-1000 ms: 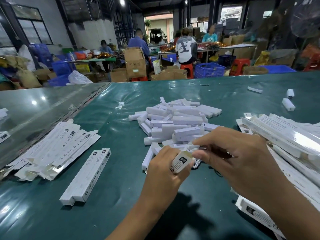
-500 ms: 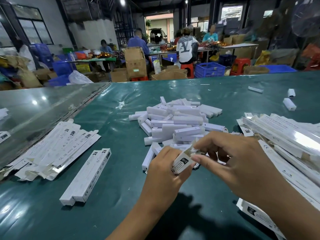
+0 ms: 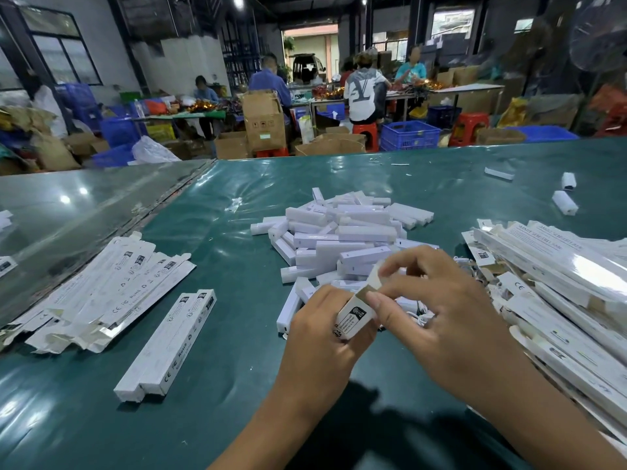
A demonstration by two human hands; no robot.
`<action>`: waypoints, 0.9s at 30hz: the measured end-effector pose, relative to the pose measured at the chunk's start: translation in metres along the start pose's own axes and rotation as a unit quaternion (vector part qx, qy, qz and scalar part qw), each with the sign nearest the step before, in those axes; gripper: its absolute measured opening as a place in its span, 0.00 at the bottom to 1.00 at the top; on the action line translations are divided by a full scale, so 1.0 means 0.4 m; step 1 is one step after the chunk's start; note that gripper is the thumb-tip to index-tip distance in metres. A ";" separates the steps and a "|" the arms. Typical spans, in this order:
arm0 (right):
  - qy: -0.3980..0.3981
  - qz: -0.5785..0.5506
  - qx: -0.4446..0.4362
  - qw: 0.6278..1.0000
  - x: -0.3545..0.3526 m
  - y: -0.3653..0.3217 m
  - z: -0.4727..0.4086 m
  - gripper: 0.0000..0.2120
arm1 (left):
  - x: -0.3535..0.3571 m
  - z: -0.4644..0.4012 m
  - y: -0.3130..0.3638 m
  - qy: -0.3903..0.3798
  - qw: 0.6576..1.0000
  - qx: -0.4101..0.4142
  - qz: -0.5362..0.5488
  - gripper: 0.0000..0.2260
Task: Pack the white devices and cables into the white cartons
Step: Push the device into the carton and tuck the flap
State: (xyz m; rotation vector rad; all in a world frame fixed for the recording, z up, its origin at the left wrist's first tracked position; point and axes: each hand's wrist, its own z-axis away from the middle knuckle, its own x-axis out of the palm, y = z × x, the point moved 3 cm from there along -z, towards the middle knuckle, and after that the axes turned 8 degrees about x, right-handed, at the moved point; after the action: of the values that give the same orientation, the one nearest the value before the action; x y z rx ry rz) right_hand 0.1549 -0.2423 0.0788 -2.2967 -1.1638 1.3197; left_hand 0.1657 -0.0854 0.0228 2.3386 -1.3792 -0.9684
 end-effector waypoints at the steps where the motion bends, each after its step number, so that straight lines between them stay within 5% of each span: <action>1: -0.014 0.016 -0.005 1.000 0.004 0.002 0.003 0.13 | 0.000 0.000 -0.001 -0.001 1.000 -0.007 0.008 0.08; 4: -0.034 0.010 -0.021 0.999 0.003 0.000 0.001 0.15 | -0.006 -0.002 0.000 0.018 0.999 -0.035 0.037 0.07; 9: 0.085 -0.001 -0.122 0.989 -0.016 -0.005 0.003 0.11 | -0.004 0.002 0.007 0.023 0.977 -0.098 0.190 0.11; 12: 0.061 0.006 -0.149 0.987 0.001 0.003 0.005 0.12 | 0.005 0.007 0.006 0.017 0.976 -0.097 0.192 0.10; 16: 0.030 -0.027 -0.116 0.992 0.014 0.016 0.000 0.13 | 0.010 0.011 0.001 0.020 0.973 -0.104 0.207 0.11; 20: -0.004 -0.067 -0.076 0.995 0.019 0.022 -0.004 0.13 | -0.026 0.005 0.022 0.099 0.982 0.011 0.157 0.15; 23: -0.027 -0.151 -0.021 0.988 0.018 0.022 -0.007 0.12 | -0.043 -0.003 0.030 0.100 0.982 0.085 0.135 0.10; 27: -0.021 -0.297 0.068 0.952 0.023 0.011 -0.008 0.11 | -0.040 -0.009 0.041 0.091 0.980 0.081 0.158 0.10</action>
State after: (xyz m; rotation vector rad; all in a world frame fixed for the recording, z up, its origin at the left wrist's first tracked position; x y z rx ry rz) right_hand 0.1622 -0.2377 0.0725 -1.6308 -1.5572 1.1646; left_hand 0.1518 -0.0806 0.0408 2.1572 -1.7371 -0.5562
